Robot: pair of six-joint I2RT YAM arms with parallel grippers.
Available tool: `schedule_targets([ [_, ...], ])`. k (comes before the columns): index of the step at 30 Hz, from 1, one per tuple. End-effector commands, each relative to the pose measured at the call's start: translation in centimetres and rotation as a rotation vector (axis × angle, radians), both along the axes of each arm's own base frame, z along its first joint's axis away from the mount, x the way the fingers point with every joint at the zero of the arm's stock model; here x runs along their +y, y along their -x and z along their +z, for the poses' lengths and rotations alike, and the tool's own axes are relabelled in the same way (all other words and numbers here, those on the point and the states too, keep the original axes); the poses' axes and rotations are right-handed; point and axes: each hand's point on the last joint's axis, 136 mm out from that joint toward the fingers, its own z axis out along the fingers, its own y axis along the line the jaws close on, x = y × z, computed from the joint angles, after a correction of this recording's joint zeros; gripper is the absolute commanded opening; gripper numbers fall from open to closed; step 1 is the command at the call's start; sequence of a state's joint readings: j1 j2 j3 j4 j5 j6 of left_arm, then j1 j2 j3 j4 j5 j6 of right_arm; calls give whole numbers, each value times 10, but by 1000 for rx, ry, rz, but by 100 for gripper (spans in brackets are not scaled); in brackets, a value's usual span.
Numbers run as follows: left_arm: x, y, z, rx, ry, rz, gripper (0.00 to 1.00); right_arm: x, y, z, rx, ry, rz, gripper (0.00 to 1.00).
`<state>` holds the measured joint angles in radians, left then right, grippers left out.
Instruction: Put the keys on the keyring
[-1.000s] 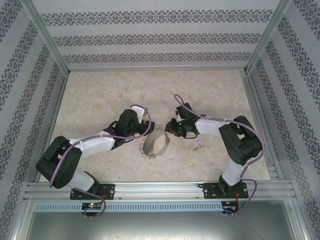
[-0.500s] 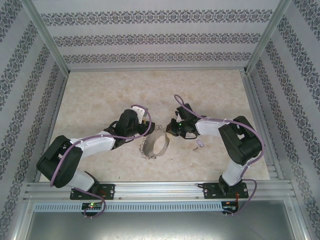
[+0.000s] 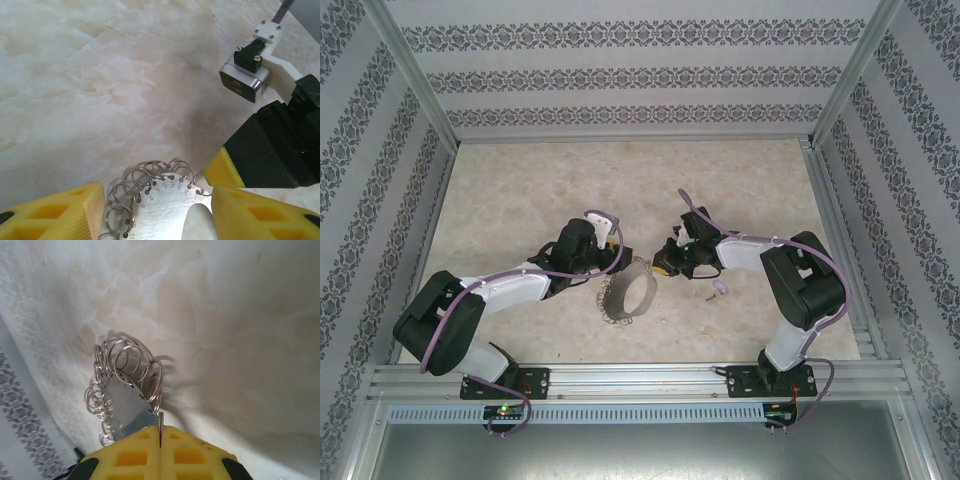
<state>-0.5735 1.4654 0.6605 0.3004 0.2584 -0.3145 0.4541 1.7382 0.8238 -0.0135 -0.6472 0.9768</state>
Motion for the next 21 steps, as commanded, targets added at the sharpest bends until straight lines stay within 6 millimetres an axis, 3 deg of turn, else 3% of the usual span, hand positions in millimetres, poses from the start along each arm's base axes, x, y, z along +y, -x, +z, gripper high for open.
schedule_targets([
  [1, -4, -2, 7, -18, 19, -35, 59, 4, 5, 19, 81, -124, -39, 0],
  [16, -25, 10, -9, 81, 81, -138, 59, 6, -16, 7, 190, -217, -180, 3],
  [21, -26, 8, -5, 92, 100, -127, 59, -3, -28, 17, 129, -222, -191, 31],
])
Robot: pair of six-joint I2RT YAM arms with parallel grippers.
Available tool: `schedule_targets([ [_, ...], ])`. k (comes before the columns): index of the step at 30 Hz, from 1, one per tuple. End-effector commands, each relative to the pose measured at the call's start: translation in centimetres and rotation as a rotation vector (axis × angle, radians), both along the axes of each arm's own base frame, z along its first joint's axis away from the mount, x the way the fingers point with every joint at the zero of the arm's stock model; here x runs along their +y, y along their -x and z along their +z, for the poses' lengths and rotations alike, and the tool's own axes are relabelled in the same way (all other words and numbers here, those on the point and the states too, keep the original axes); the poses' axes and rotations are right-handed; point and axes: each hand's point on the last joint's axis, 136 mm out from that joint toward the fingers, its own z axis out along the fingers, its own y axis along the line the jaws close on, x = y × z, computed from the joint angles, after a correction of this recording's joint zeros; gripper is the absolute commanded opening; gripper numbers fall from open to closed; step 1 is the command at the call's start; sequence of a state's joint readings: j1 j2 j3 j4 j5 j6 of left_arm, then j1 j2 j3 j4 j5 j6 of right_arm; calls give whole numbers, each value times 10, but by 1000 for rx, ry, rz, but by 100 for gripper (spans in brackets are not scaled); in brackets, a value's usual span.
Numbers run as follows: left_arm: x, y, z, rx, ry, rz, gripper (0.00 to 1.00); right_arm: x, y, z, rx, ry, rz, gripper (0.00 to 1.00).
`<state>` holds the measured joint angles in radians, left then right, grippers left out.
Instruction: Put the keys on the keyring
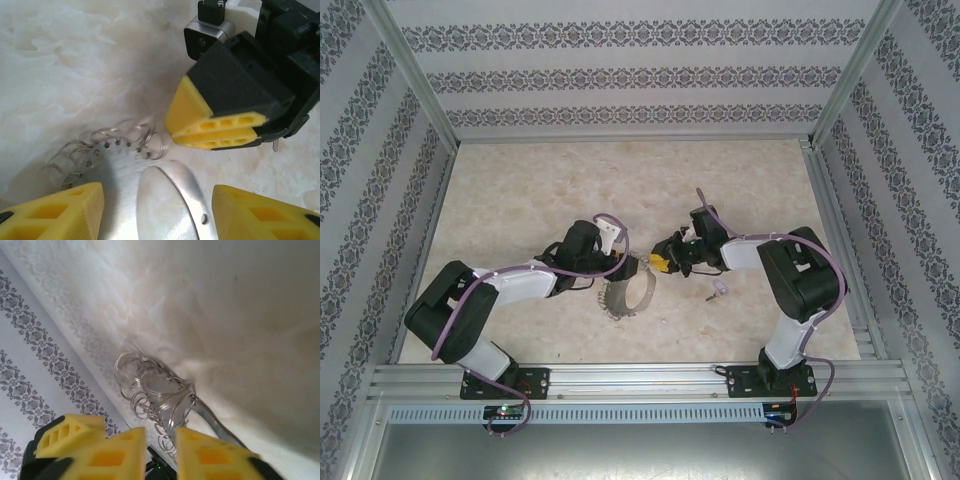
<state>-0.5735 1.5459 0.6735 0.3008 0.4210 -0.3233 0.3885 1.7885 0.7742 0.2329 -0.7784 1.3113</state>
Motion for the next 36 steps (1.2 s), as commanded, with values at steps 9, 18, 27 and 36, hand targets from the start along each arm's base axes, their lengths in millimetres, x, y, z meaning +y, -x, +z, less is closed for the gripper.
schedule_targets([
  [9, -9, -14, 42, 82, 213, 125, 60, -41, 1, 33, -326, 299, 163, 43],
  [18, -8, -6, 36, 275, 394, 287, 62, -75, 0, 31, -496, 620, 315, 44],
  [27, -11, 5, -2, 346, 305, 309, 62, -59, 14, 27, -538, 594, 390, 48],
  [36, -7, -12, -31, 349, 183, 319, 62, -40, 22, 50, -746, 594, 637, 53],
])
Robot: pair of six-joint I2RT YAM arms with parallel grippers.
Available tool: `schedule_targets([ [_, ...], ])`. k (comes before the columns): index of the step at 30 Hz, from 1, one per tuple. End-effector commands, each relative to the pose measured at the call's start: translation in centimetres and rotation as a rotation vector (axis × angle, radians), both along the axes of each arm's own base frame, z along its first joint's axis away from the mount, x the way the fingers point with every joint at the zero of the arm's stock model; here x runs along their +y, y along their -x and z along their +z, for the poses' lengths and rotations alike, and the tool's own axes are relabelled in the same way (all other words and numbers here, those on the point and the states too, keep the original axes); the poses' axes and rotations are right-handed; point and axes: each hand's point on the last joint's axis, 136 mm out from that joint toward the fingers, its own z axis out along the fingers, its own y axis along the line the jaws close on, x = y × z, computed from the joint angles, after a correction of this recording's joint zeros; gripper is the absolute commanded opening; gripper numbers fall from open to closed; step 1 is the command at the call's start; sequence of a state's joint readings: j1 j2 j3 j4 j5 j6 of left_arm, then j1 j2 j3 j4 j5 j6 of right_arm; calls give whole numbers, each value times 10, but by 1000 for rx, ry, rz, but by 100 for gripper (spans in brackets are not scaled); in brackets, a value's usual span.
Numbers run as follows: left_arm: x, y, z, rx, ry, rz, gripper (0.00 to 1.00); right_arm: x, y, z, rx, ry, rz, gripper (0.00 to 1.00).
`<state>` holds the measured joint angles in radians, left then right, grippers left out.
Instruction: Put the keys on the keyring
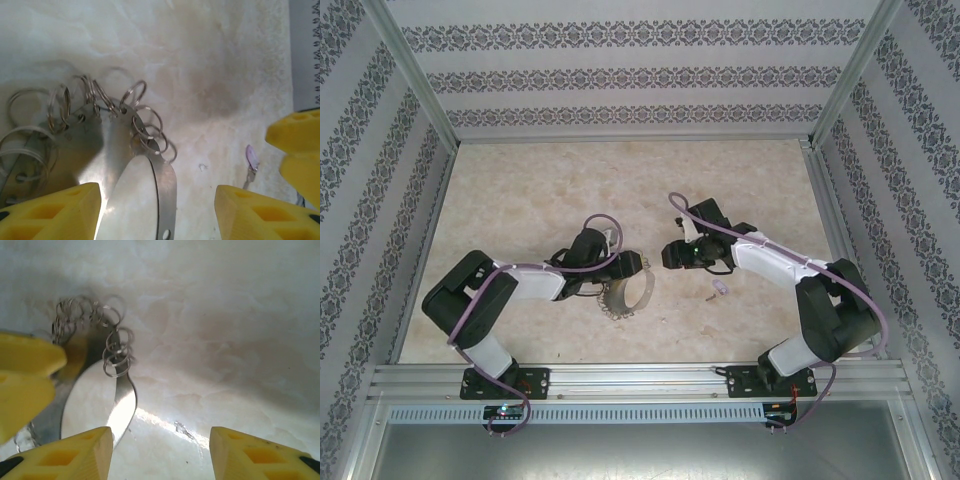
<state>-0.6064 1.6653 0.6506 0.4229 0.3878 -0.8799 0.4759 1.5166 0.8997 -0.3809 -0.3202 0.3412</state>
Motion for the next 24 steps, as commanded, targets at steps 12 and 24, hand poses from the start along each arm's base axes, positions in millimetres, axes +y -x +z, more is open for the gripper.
schedule_targets([
  [12, 18, -44, 14, -144, -105, -69, 62, 19, -12, 15, -78, 6, 177, 49],
  [24, 27, -16, 58, -269, -139, -176, 62, 33, 19, -13, 17, 103, 249, 53],
])
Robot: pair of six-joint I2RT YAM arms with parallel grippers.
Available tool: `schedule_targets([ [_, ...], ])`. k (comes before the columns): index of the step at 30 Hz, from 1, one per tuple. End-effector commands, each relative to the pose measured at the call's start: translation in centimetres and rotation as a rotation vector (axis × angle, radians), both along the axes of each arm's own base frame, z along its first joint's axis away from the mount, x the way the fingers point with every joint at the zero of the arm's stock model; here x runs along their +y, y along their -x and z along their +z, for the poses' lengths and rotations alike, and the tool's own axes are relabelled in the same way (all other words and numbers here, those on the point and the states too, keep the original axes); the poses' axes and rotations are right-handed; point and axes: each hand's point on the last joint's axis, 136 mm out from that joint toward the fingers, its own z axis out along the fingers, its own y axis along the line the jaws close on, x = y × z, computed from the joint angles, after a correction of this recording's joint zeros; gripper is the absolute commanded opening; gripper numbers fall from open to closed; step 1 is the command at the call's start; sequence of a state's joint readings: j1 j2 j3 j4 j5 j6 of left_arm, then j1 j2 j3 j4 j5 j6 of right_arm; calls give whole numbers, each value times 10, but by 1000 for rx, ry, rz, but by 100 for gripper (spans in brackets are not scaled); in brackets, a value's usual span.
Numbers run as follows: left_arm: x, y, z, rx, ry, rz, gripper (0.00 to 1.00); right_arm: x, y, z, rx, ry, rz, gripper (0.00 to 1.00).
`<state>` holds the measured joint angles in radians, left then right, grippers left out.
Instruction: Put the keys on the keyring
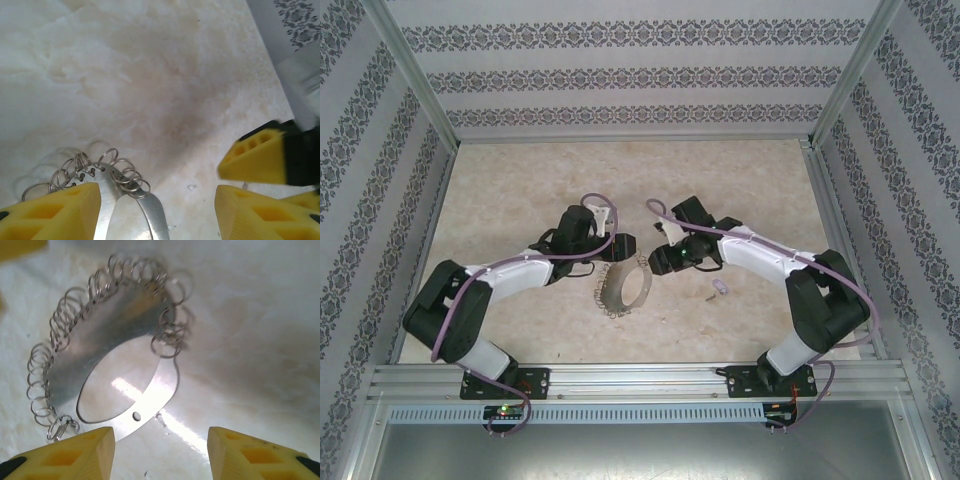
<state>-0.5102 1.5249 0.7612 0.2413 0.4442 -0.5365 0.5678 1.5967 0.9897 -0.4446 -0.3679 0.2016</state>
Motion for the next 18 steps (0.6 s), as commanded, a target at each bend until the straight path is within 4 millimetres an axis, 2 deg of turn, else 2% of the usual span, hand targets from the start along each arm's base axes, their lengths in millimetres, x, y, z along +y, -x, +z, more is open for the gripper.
schedule_targets([
  [1, 10, 12, -9, 4, -58, -16, 62, -5, 1, -16, 3, 121, 25, 53],
  [7, 21, 7, -7, -21, -76, 53, 62, -5, -9, -29, -38, 249, 74, 60],
  [18, 50, -4, 4, -82, -112, 205, 63, 10, -27, -46, -19, 293, 126, 60],
])
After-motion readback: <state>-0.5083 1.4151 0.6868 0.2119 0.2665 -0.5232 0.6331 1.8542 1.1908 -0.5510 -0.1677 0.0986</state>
